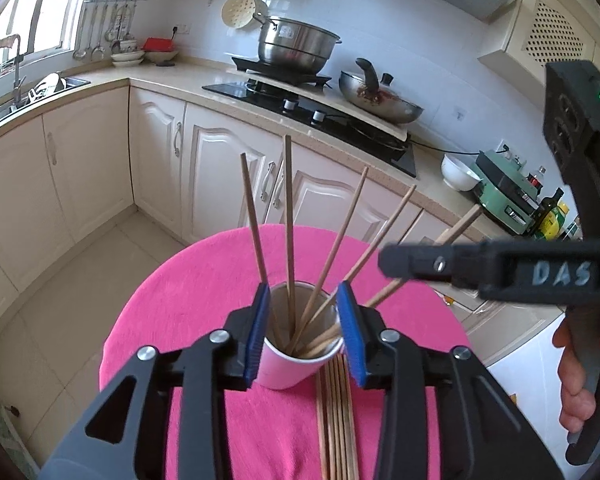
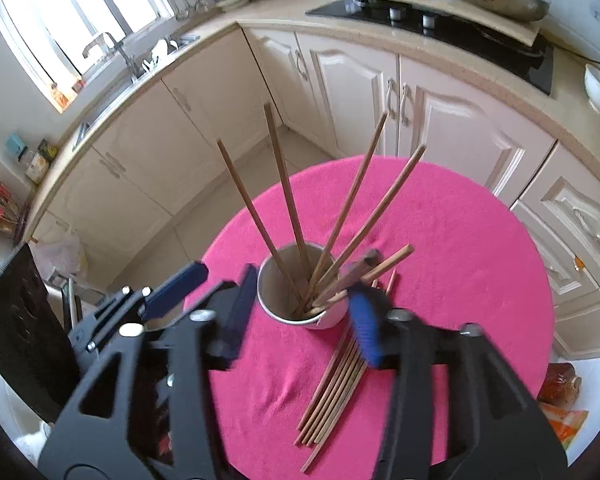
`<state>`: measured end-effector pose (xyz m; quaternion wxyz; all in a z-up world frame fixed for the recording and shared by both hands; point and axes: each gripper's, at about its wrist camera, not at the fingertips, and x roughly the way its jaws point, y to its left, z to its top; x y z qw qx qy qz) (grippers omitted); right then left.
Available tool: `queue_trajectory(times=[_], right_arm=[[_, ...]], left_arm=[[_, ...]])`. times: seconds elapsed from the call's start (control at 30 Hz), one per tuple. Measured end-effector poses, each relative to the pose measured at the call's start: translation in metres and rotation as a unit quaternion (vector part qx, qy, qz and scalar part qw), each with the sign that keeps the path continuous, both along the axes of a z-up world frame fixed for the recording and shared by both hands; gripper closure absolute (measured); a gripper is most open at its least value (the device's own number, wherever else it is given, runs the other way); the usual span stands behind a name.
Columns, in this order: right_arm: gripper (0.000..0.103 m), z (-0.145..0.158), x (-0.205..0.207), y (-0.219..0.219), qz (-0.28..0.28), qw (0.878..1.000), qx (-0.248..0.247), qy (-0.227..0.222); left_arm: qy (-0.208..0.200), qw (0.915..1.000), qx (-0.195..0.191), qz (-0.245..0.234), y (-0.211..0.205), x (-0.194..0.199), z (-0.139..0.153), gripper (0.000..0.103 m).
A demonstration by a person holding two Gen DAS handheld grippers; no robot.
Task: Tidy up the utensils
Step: 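Move both open grippers back down to the chopstick pile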
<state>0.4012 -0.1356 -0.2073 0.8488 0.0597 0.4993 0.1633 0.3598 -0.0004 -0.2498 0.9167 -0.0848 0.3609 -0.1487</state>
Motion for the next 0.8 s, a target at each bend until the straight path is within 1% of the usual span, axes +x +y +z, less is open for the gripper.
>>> queue_trajectory(times=[0.13,0.2,0.27,0.37,0.43,0.5,0.6,0.7,0.8], right_arm=[[0.056,0.015,-0.007,-0.010,-0.001,1.000,0.005,-0.021],[0.056,0.023,-0.013,-0.016,-0.006,0.999,-0.002,-0.036],[0.056,0.032,-0.020,-0.029,-0.015,0.998,-0.009,-0.053],[0.055,0.038,-0.030,-0.048,-0.030,0.997,-0.017,-0.068],[0.055,0.037,-0.039,-0.064,-0.042,0.996,-0.022,-0.073],[0.054,0.031,-0.047,-0.078,-0.052,0.996,-0.030,-0.069],[0.054,0.008,-0.059,-0.095,-0.066,0.996,-0.031,-0.044],[0.054,-0.027,-0.068,-0.100,-0.066,0.997,-0.028,-0.001],[0.054,-0.062,-0.074,-0.092,-0.056,0.997,-0.029,0.037]], left_arm=[[0.004,1.0000,-0.004,0.006,-0.006,-0.005,0.007,0.067],[0.007,0.9999,-0.004,0.009,-0.010,-0.009,0.010,0.064],[0.012,0.9998,-0.004,0.012,-0.013,-0.012,0.010,0.064],[0.027,0.9996,0.004,0.008,-0.021,-0.017,0.005,0.064],[0.038,0.9992,0.010,0.005,-0.026,-0.020,-0.001,0.064],[0.052,0.9985,0.016,0.001,-0.030,-0.022,-0.009,0.064],[0.077,0.9969,0.017,-0.003,-0.036,-0.024,-0.025,0.064],[0.109,0.9939,0.019,-0.004,-0.041,-0.026,-0.045,0.064],[0.134,0.9907,0.024,-0.002,-0.043,-0.027,-0.061,0.064]])
